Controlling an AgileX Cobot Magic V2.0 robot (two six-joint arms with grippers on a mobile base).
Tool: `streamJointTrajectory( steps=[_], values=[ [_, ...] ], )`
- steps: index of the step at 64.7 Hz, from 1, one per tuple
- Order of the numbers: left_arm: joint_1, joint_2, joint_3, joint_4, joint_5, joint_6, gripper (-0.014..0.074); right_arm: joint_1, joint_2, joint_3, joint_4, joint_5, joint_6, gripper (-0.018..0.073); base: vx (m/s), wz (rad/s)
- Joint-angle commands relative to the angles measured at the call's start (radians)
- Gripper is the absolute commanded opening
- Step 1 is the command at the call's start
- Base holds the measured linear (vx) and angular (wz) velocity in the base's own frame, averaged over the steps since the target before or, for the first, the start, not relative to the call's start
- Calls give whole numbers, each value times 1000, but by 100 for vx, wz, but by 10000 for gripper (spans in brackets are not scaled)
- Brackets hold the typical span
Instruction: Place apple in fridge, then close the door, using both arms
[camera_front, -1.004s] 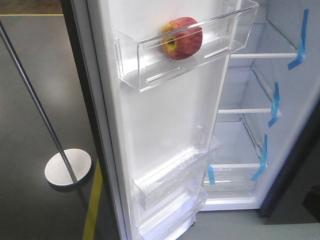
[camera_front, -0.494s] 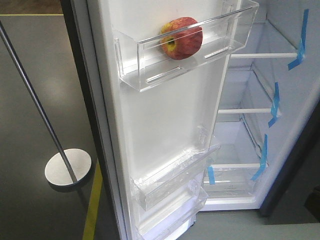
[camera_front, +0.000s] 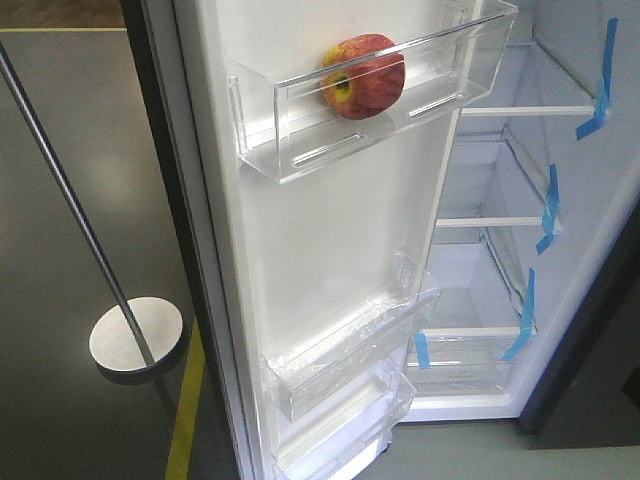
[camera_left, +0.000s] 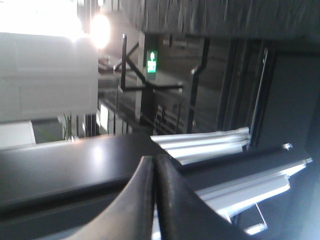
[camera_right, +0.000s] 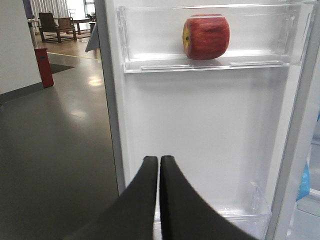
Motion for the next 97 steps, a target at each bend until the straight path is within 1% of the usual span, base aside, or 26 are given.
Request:
streamJointTrajectory(
  steps=[1, 10, 18, 20, 27, 31, 35, 37, 40, 43, 46, 49, 54, 59, 63, 68, 74, 80, 87, 92, 97],
  values=[
    [-3, 77, -99, 9, 49, -8, -6, -2, 13, -21, 33, -61, -8, -4, 0, 0],
    [-3, 185, -217, 10, 143, 14, -6, -2, 13, -21, 34, -62, -8, -4, 0, 0],
    [-3, 304, -329, 8, 198, 93, -6, -2, 13, -21, 34, -62, -8, -4, 0, 0],
    [-3, 331, -361, 3, 208, 121, -6, -2, 13, -21, 34, -62, -8, -4, 0, 0],
    [-3, 454, -472, 0, 265, 258, -6, -2, 13, -21, 34, -62, -8, -4, 0, 0],
    [-3, 524, -521, -4, 291, 310, -6, -2, 13, -21, 34, -62, -8, -4, 0, 0],
    [-3, 596, -578, -37, 329, 378, -6, -2, 13, -21, 34, -62, -8, -4, 0, 0],
    [-3, 638, -605, -71, 351, 429, -6, -2, 13, -21, 34, -62, -8, -4, 0, 0],
    [-3, 698, -642, -124, 387, 535, -6, -2, 13, -21, 34, -62, -8, -4, 0, 0],
    [-3, 757, -677, -212, 429, 632, -6, -2, 13, -21, 34, -64, -8, -4, 0, 0],
    [-3, 830, -715, -289, 464, 754, -5, -2, 13, -21, 34, -65, -8, -4, 0, 0],
    [-3, 904, -744, -389, 494, 845, -3, -2, 13, -21, 34, -67, -8, -4, 0, 0],
    [-3, 1000, -786, -541, 538, 961, 5, -2, 13, -21, 34, -69, -8, -4, 0, 0],
    [-3, 1100, -831, -701, 571, 1113, 23, -2, 13, -21, 34, -69, -8, -4, 0, 0],
    [-3, 1152, -855, -788, 581, 1196, 45, -2, 13, -21, 34, -69, -8, -4, 0, 0],
    [-3, 1207, -895, -787, 581, 1234, 80, -2, 13, -21, 34, -69, -8, -4, 0, 0],
    [-3, 1281, -940, -787, 577, 1234, 139, -2, 13, -21, 34, -69, -8, -4, 0, 0],
    [-3, 1361, -992, -787, 609, 1232, 217, -2, 13, -21, 34, -68, -8, -4, 0, 0],
    [-3, 1448, -1068, -787, 709, 1230, 300, -2, 13, -21, 34, -68, -8, -4, 0, 0],
    [-3, 1496, -1124, -787, 792, 1230, 331, -2, 13, -21, 35, -68, -8, -4, 0, 0],
    [-3, 1536, -1171, -787, 870, 1229, 337, -2, 13, -21, 40, -68, -7, -4, 0, 0]
  ],
)
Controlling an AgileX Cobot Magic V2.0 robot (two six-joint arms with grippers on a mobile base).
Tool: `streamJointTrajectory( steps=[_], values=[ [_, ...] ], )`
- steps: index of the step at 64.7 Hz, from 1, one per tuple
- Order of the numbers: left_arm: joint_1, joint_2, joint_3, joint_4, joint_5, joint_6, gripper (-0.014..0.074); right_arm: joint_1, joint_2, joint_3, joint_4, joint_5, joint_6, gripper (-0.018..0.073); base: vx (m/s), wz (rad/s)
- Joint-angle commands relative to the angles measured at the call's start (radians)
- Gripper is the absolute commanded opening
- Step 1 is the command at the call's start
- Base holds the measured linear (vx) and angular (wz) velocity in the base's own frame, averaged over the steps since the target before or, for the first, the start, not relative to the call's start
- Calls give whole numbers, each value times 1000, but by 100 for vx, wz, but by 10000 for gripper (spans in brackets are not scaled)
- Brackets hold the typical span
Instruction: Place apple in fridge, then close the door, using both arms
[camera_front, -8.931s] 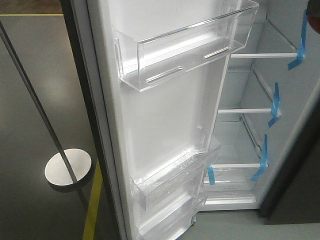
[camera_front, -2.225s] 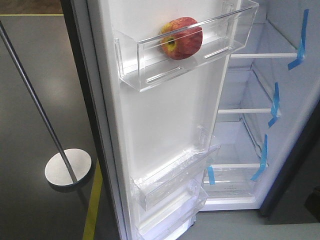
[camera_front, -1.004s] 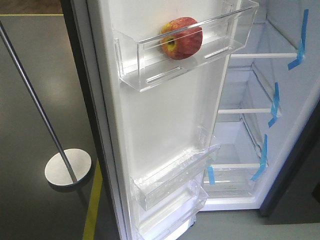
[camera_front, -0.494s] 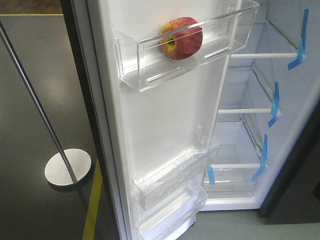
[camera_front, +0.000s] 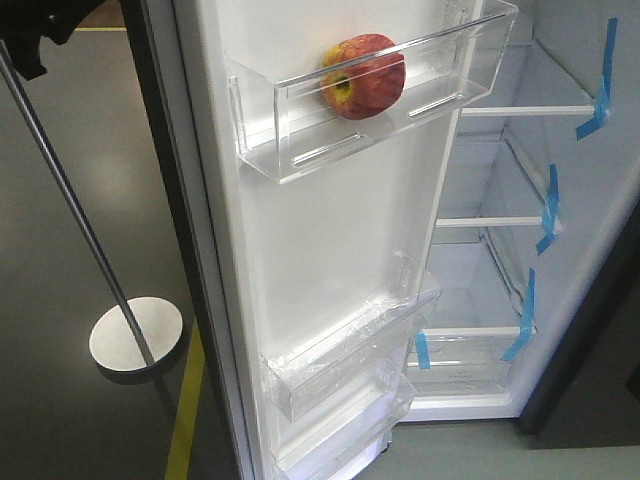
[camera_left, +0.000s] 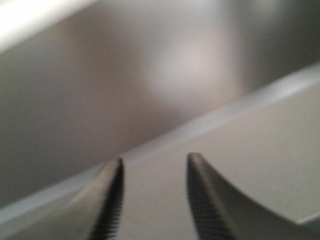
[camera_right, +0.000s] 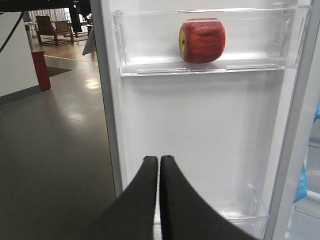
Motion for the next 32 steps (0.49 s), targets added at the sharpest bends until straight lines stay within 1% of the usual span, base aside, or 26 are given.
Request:
streamJointTrajectory(
  steps=[1, 7, 23, 32],
  values=[
    [-3, -1, -85, -82, 111, 6, 337, -2, 13, -21, 41, -56, -7, -4, 0, 0],
    [-3, 27, -126, -82, 177, 6, 337, -2, 13, -21, 43, -57, -7, -4, 0, 0],
    [-3, 40, -147, -83, 259, 6, 337, -2, 13, -21, 46, -57, -7, -4, 0, 0],
    [-13, 40, -147, -83, 315, 6, 335, -2, 13, -21, 72, -57, -7, -4, 0, 0]
  ],
)
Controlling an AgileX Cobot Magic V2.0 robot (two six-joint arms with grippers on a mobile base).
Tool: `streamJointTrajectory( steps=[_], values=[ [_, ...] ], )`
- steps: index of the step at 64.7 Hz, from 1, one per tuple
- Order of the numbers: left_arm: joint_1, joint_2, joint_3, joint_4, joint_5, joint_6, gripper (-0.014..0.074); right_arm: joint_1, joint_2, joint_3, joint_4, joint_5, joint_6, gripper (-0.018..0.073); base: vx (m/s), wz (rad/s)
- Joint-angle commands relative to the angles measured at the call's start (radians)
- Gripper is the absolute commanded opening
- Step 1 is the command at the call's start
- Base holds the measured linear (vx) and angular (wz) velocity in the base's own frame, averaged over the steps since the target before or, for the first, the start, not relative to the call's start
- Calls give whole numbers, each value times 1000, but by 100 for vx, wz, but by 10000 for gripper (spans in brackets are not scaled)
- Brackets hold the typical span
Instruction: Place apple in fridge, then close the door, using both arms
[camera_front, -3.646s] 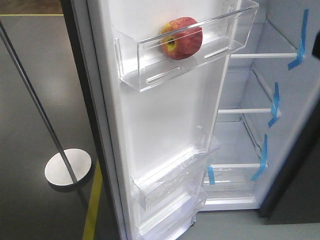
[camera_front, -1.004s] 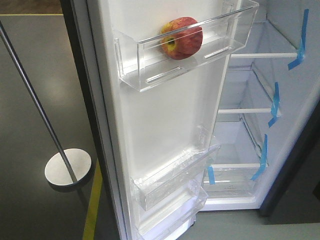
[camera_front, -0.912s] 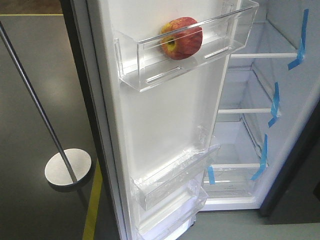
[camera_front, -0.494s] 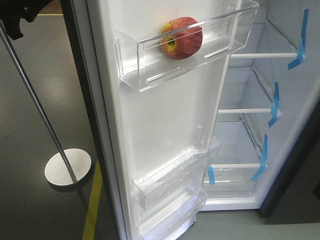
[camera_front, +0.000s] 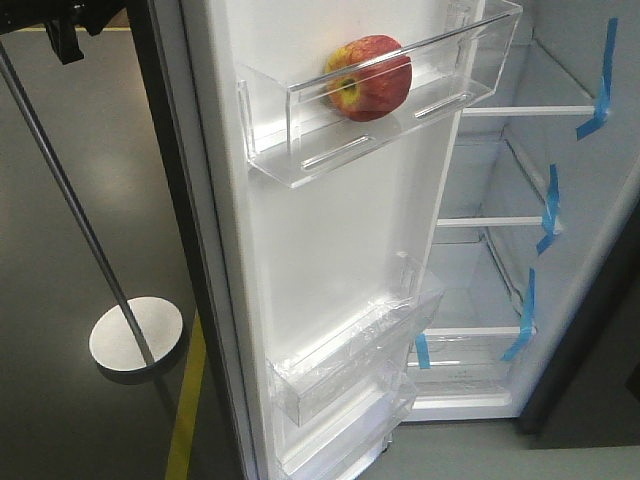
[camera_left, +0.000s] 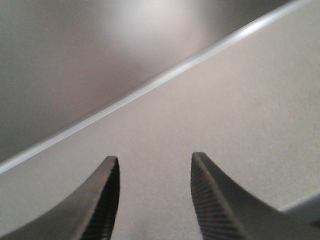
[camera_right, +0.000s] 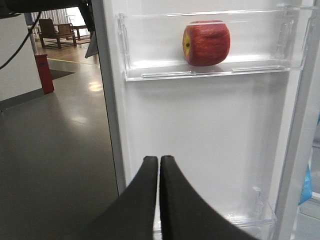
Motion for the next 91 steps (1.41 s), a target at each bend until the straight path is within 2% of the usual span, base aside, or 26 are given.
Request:
streamJointTrajectory(
  steps=[1, 15, 31, 43, 47, 58, 71, 79, 91],
  values=[
    [-16, -41, -36, -93, 85, 6, 335, -2, 13, -21, 55, -56, -7, -4, 0, 0],
    [-94, -41, -36, -93, 103, 6, 335, -2, 13, -21, 57, -55, -5, -3, 0, 0],
    [-264, -41, -36, -93, 89, 19, 335, -2, 13, -21, 57, -55, -5, -3, 0, 0],
    [-430, -41, -36, -93, 18, 63, 335, -2, 13, -21, 57, -56, -5, -3, 0, 0],
    [-449, -41, -36, -93, 17, 85, 335, -2, 13, -21, 57, -56, -5, -3, 0, 0],
    [-426, -42, -36, -87, 22, 169, 335, -2, 13, -21, 56, -89, -5, -1, 0, 0],
    [-349, -44, -36, -73, 23, 182, 335, -2, 32, -21, 8, -225, -9, 65, 0, 0],
    [-288, -50, -36, -1, 31, 200, 335, -2, 77, -27, -21, -337, -9, 189, 0, 0],
    [-203, -66, -36, 164, 27, 200, 335, -2, 208, -66, -34, -491, -51, 477, 0, 0]
  ],
)
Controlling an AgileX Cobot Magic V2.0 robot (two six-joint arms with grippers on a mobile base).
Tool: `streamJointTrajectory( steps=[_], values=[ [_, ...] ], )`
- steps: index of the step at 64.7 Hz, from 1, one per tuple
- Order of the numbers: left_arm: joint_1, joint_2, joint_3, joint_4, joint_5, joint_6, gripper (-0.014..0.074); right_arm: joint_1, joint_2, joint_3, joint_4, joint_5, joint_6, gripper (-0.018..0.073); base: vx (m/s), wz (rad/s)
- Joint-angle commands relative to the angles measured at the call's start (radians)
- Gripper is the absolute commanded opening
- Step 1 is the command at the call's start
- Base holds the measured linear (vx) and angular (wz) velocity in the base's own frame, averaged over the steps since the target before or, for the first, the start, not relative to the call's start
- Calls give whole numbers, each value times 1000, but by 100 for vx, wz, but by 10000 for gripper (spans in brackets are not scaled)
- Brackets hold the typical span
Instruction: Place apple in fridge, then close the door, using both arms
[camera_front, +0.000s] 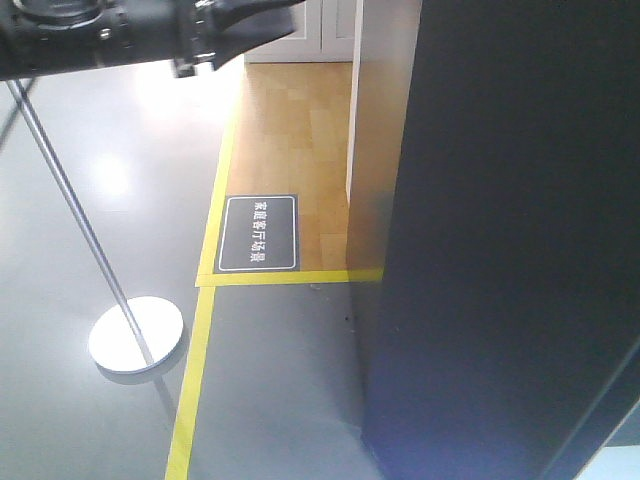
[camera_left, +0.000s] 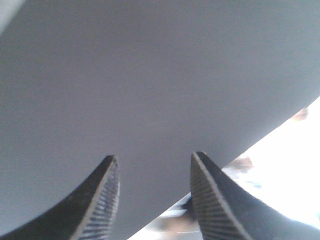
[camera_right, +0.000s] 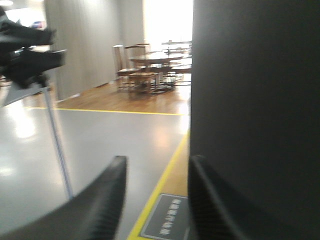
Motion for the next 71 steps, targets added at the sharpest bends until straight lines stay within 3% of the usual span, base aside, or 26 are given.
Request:
streamJointTrajectory(
  steps=[1, 10, 21, 43, 71],
  values=[
    [47, -58, -31, 44, 3, 11, 335, -2, 94, -60, 6, -160, -46, 498, 0, 0],
    [116, -60, -31, 149, 1, 11, 335, -2, 235, -153, 6, -258, -104, 614, 0, 0],
    [186, -60, -31, 229, -9, 11, 335, -2, 466, -310, 6, -376, -140, 603, 0, 0],
    [236, -60, -31, 230, -26, 11, 335, -2, 874, -559, 12, -491, -135, 583, 0, 0],
    [236, -60, -31, 229, -47, 11, 335, -2, 1091, -653, 49, -638, -132, 580, 0, 0]
  ],
)
